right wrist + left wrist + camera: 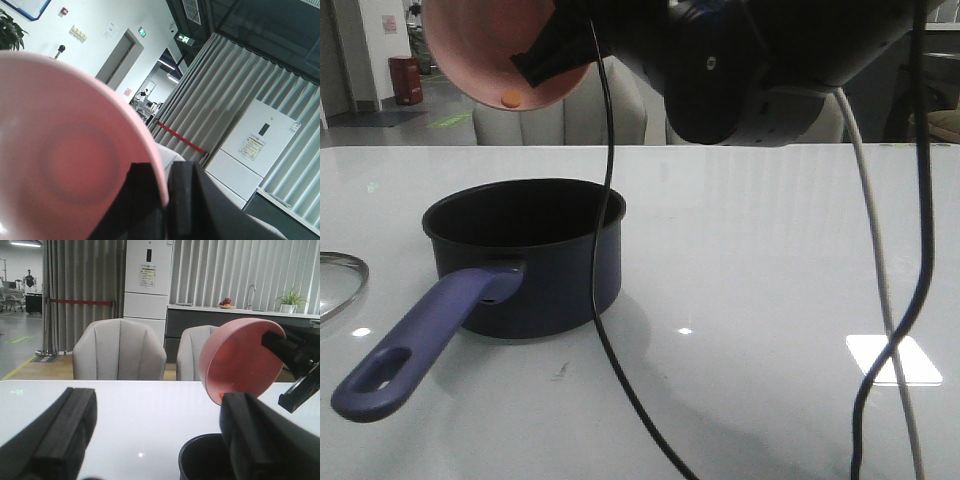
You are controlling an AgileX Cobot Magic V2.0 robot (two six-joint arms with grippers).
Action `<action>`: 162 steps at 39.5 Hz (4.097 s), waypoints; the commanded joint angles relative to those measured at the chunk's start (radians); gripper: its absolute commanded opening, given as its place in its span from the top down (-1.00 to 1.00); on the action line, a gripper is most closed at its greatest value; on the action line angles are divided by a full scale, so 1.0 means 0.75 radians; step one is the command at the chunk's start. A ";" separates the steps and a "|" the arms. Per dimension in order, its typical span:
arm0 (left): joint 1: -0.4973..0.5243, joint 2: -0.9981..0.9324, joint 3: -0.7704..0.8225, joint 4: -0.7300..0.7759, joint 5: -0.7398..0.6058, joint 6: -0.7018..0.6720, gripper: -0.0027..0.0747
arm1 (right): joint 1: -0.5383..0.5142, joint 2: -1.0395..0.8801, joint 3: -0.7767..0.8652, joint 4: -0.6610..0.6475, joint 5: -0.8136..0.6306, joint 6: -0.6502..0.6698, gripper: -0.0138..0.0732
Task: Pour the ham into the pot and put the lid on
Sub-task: 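Tilt the pink bowl over the pot to pour the ham slices, then carry the empty bowl back and lower it onto the table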
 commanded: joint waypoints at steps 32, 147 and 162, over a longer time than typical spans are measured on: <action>-0.009 0.002 -0.035 -0.006 -0.105 -0.004 -0.49 | 0.021 -0.002 -0.033 -0.091 -0.213 -0.387 0.40; -0.009 0.002 -0.035 -0.006 -0.105 -0.004 -0.49 | -1.067 -0.353 -0.024 0.143 2.480 0.497 0.21; -0.009 0.002 -0.035 -0.006 -0.105 -0.004 -0.50 | -1.070 -0.350 -0.041 0.082 2.476 0.497 -0.12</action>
